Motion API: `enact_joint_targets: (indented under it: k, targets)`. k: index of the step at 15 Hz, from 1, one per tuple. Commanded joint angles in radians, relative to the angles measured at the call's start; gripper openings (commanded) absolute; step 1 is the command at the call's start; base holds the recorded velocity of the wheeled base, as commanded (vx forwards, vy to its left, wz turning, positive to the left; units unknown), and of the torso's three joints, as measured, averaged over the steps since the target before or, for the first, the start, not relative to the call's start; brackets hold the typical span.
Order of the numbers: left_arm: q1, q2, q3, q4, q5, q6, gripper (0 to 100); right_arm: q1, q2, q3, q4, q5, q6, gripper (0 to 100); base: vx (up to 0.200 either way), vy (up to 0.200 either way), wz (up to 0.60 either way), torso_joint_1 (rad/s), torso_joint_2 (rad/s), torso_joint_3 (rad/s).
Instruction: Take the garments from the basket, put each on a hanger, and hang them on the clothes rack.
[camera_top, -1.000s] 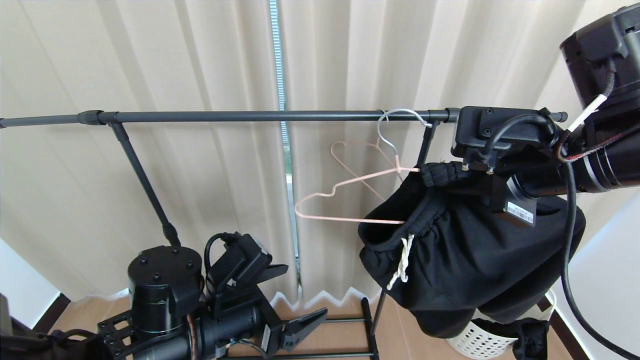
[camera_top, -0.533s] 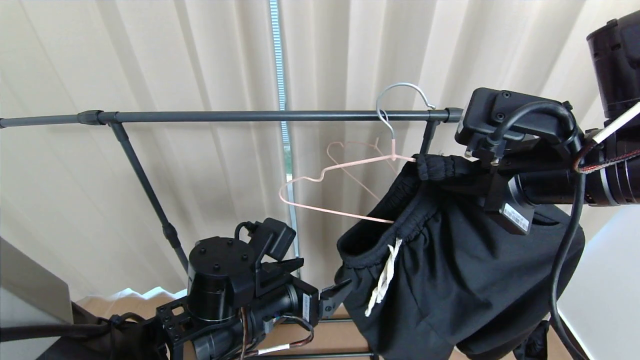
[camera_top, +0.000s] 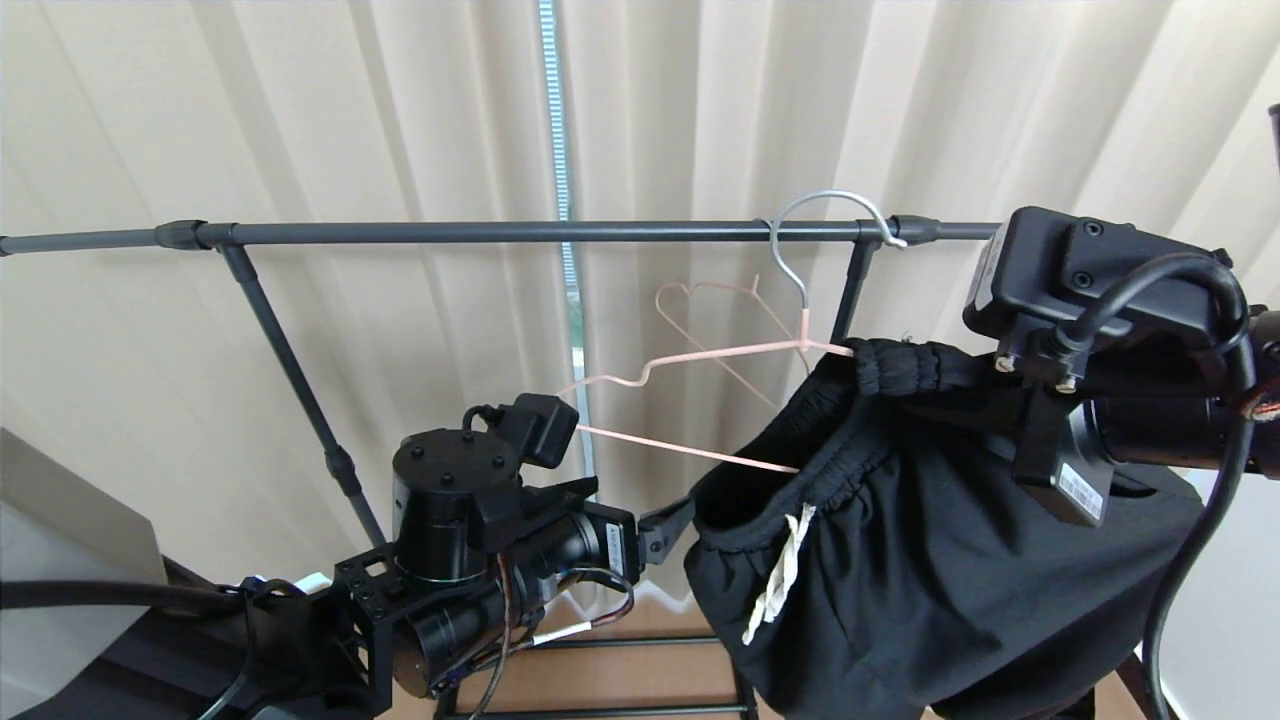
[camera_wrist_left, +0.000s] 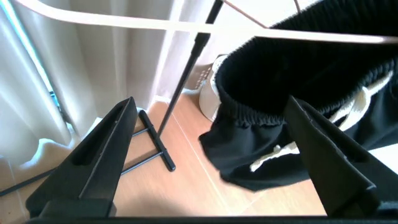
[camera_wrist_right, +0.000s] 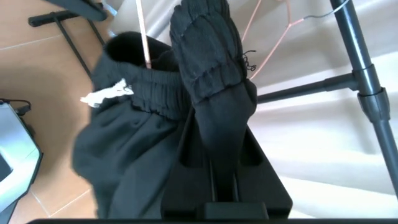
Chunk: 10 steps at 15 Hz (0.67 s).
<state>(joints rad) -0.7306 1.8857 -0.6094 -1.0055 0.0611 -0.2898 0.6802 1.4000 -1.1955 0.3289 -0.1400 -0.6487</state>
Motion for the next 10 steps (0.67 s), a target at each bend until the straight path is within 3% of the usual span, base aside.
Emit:
enact_joint_targets:
  k: [1,4,10]
  targets:
    - [0.0,0.006,-0.001,-0.001,0.0,0.0,100,0.027,-0.022,0.007,-0.001,0.0,0.021,0,0.0,0.0,0.0,0.0,0.0,0.0]
    - [-0.024,0.027,0.0,-0.001,0.003,0.0,100,0.068,-0.026,0.007,0.001,-0.003,0.078,0,0.0,0.0,0.0,0.0,0.0,0.0]
    - [-0.032,0.05,-0.006,-0.005,0.037,0.001,100,0.073,-0.061,0.036,0.001,0.007,0.08,0,0.0,0.0,0.0,0.0,0.0,0.0]
